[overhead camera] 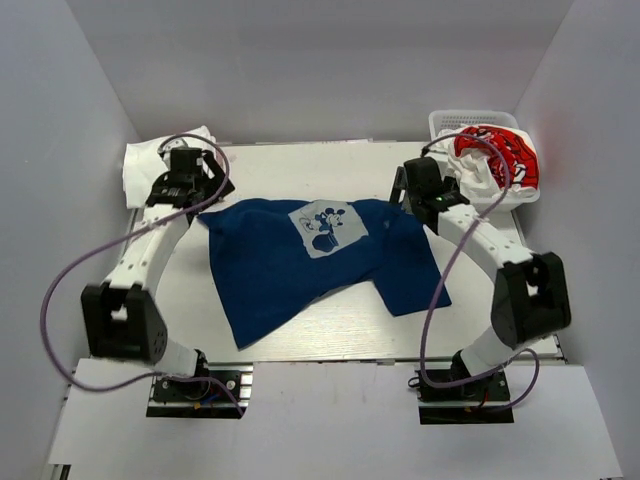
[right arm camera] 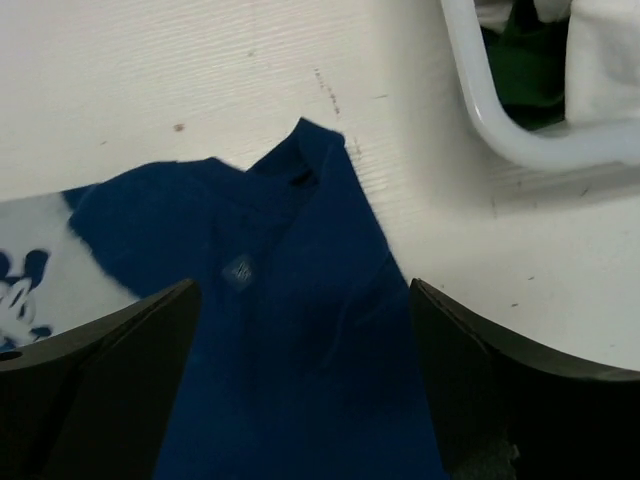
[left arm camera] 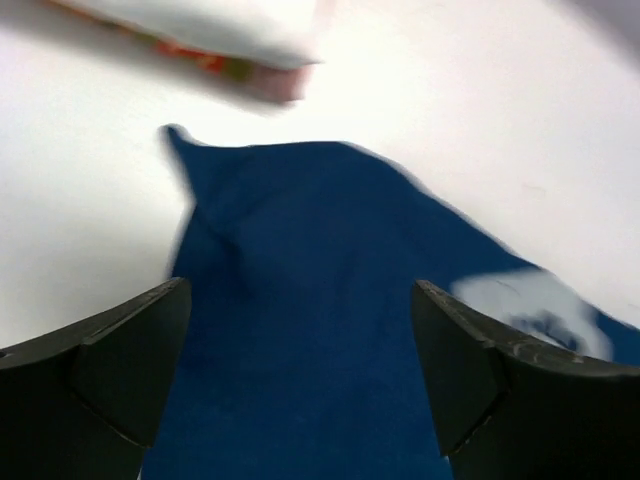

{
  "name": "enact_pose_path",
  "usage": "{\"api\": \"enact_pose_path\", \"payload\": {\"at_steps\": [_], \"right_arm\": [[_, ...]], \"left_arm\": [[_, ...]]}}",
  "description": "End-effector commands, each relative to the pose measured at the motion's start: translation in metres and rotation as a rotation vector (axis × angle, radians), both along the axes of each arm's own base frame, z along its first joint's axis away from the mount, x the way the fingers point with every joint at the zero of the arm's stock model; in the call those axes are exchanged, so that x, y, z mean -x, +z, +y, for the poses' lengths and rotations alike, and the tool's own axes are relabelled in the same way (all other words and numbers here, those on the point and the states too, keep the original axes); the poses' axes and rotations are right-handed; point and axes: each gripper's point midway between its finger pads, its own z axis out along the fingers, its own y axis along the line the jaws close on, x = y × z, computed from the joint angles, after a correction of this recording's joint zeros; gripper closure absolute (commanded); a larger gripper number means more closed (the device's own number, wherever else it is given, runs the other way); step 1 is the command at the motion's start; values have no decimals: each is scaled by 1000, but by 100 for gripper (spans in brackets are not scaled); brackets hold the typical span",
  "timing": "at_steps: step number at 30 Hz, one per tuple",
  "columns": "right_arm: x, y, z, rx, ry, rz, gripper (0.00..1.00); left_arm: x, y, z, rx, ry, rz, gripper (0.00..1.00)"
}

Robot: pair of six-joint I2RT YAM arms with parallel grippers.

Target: Fold and stack the t-shirts

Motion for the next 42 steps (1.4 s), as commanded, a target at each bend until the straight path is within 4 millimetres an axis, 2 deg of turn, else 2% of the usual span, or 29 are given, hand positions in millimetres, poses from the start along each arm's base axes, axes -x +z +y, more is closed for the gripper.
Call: {"api": "enact_pose_path", "payload": {"at_steps": [1,3,4,6,7,9,10,11,13,14,18,21,26,28,30,31,33,34,36,37,38,40,41,42], "right_arm": [[31,1,10,-141,32,-11,10],[39,18,12,-202,32,-65,10],[48,15,9,-212,26,-67,10],[58,7,4,-212,20,-62,10],[66,8,0,-222,9,-70,10],[76,-3,-4,-237,-17,-57,10],[76,5,-8,-250,-40,-96,10],[83,-8,-10,-250,-50,-75,10],[81,2,-11,-293,-67,-134,10],[87,-9,-12,-290,-66,-118,10],[88,-10,-17,-288,-80,-122,10],[89,-11,-19,-290,-92,-119,10],[90,-16,-18,-311,-89,-113,10],[92,-20,-19,-318,-98,-107,10],[93,-23,-18,-325,-95,-102,10],[92,-24,-20,-326,-102,-104,10],[93,-23,-19,-334,-97,-101,10],[94,-24,-19,-338,-96,-103,10],[93,-21,-16,-358,-85,-125,10],[96,-27,-16,-364,-78,-122,10],[92,-20,-11,-390,-62,-152,10],[93,-22,-12,-392,-60,-143,10],[93,-24,-13,-388,-67,-134,10],[93,-24,-15,-381,-77,-134,10]], "left_arm": [[29,1,-41,165,-164,-49,0],[50,-2,-73,283,-304,-43,0],[69,-22,-84,323,-348,14,0],[93,-34,-99,385,-401,69,0],[117,-44,-104,400,-400,124,0],[141,-54,-105,396,-394,177,0],[159,-72,-102,385,-345,237,0],[179,-78,-99,385,-324,286,0],[210,-100,-93,389,-275,386,0],[227,-105,-93,398,-251,446,0],[272,-118,-94,422,-217,554,0],[296,-132,-89,422,-178,632,0],[319,-150,-89,401,-156,793,0],[322,-155,-83,353,-138,815,1],[317,-157,-88,365,-145,805,5],[312,-160,-90,372,-136,798,11],[309,-168,-93,375,-138,788,18],[305,-172,-92,367,-133,788,29],[301,-179,-91,354,-128,780,39],[294,-181,-91,347,-127,768,48],[292,-184,-92,341,-120,790,51],[288,-185,-93,332,-127,806,59],[290,-187,-92,324,-133,819,72],[292,-189,-92,321,-129,832,80]]}}
